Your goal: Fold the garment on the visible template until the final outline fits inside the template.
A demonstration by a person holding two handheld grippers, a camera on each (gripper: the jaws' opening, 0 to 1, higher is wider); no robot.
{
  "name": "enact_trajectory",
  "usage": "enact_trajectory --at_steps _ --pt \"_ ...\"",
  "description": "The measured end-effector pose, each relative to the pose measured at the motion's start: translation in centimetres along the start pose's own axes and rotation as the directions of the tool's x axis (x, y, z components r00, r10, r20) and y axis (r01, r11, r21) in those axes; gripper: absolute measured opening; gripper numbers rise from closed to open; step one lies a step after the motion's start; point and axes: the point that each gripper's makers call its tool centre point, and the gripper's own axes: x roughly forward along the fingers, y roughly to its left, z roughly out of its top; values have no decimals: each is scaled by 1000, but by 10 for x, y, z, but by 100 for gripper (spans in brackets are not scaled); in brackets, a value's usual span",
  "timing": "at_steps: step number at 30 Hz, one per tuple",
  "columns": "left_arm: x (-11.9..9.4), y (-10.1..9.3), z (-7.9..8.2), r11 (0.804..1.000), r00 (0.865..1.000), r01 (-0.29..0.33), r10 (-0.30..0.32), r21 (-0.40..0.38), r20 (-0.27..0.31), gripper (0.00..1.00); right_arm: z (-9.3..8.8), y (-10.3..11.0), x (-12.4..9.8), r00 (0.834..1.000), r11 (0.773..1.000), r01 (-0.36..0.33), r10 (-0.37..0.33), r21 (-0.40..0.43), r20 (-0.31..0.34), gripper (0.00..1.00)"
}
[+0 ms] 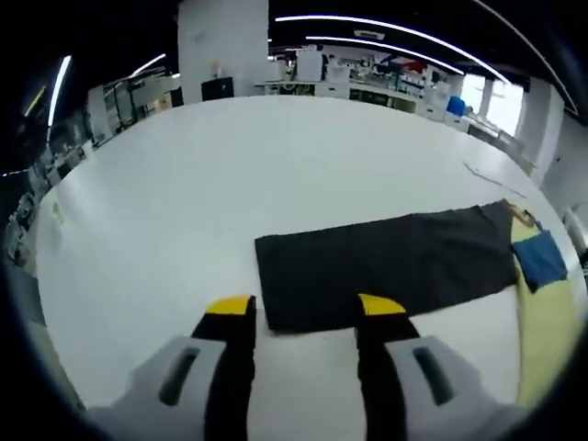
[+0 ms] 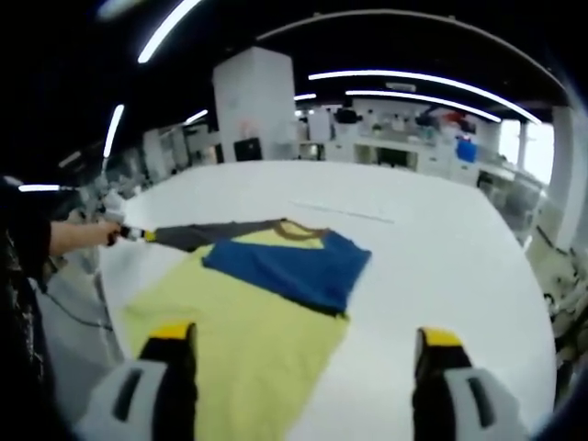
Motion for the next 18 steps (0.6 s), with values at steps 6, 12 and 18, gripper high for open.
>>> enact_trajectory --at_steps 6,12,18 --pt "1 1 -4 1000 1000 -27 27 -4 1 32 -2 0 -3 1000 1000 1 -1 -5 -7 99" --pt "-6 0 -8 997 997 -75 74 -33 -11 23 -3 -2 -5 1000 1000 10 -11 -6 -9 99" --pt "-10 2 -9 993 993 -115 114 -27 -38 3 -7 0 -5 1000 1000 9 -9 -6 -18 99"
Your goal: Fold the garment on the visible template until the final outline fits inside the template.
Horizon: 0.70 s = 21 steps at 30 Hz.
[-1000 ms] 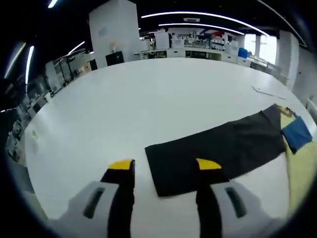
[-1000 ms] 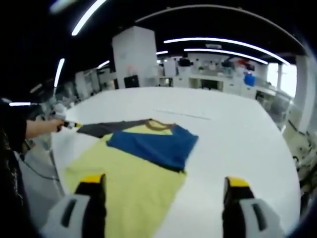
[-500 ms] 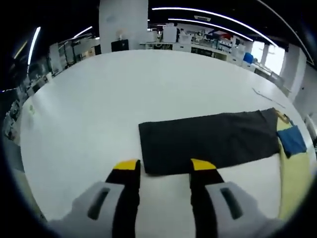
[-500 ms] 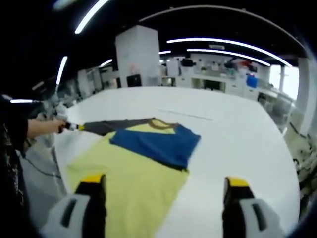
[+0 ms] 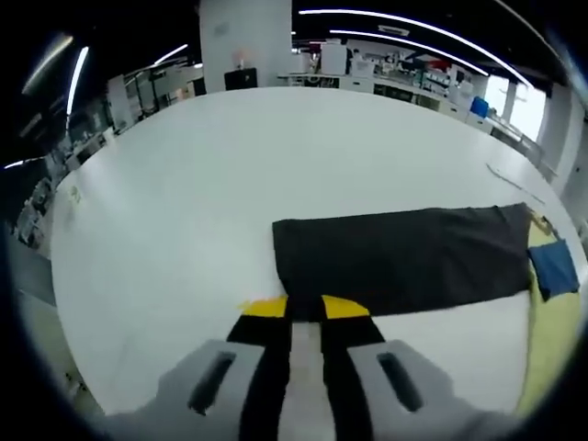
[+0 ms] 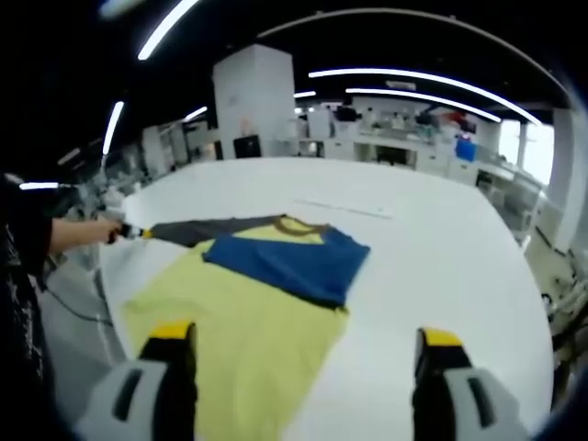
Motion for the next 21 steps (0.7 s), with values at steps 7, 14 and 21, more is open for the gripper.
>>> enact_trajectory --at_steps 7,14,21 --pt "-1 0 4 1000 1000 10 -10 -9 10 1 -4 2 0 1000 1000 -6 6 0 -8 99" --pt "2 1 7 1000 1000 6 -6 16 6 1 -4 2 -2 1000 1000 -3 3 7 -6 99" --pt "-3 -3 12 999 1000 11 -11 40 17 1 -5 5 -3 1000 1000 -8 8 4 -4 99"
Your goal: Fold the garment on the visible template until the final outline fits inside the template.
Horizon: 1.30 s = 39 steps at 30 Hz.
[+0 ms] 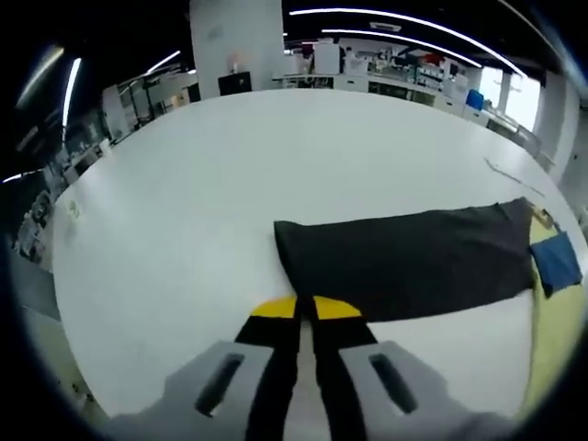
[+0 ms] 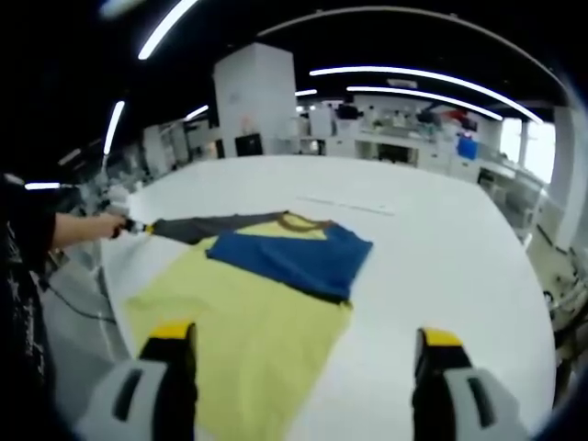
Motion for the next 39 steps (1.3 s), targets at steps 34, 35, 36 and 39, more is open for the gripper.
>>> enact_trajectory --at_steps 34,35,36,39 --pt "-37 -70 49 987 979 147 -154 58 135 1 0 28 2 996 995 -90 91 -38 24 99" --pt "-39 -76 50 986 977 155 -162 62 137 1 0 28 2 995 995 -91 92 -37 25 99" --pt "-44 -82 51 985 975 161 -168 65 143 1 0 28 2 995 995 -92 93 -36 27 99" --pt "-52 -100 57 977 963 202 -212 72 165 1 0 30 1 995 994 -97 99 -43 33 99"
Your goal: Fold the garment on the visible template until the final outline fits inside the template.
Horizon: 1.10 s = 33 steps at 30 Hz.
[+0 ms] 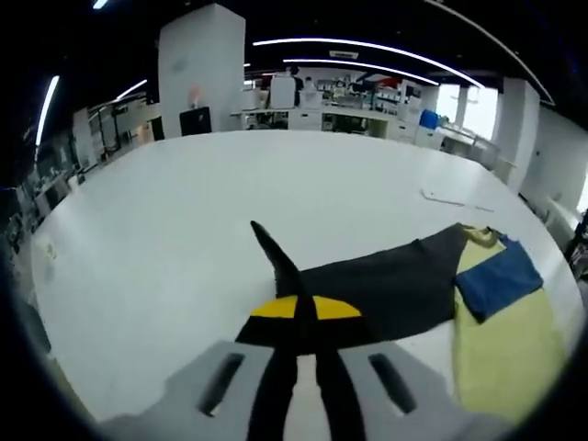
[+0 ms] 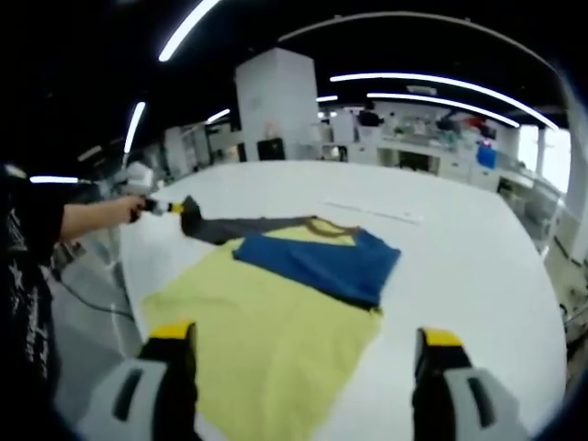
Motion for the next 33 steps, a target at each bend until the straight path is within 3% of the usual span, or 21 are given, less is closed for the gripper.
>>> enact_trajectory --at_steps 12,14,23,33 --pt "-6 -58 25 994 993 104 -105 19 55 1 2 5 -4 1000 1000 -9 9 -24 11 99" --pt "-3 -58 29 992 989 126 -127 12 70 1 2 6 -5 1000 1000 -9 9 -28 12 99" --pt "1 -102 44 979 974 201 -199 -11 112 1 3 9 -8 1000 998 -12 13 -60 24 99" --pt "5 -144 44 964 959 264 -261 -19 109 1 -4 15 -7 1000 999 -16 17 -47 13 99"
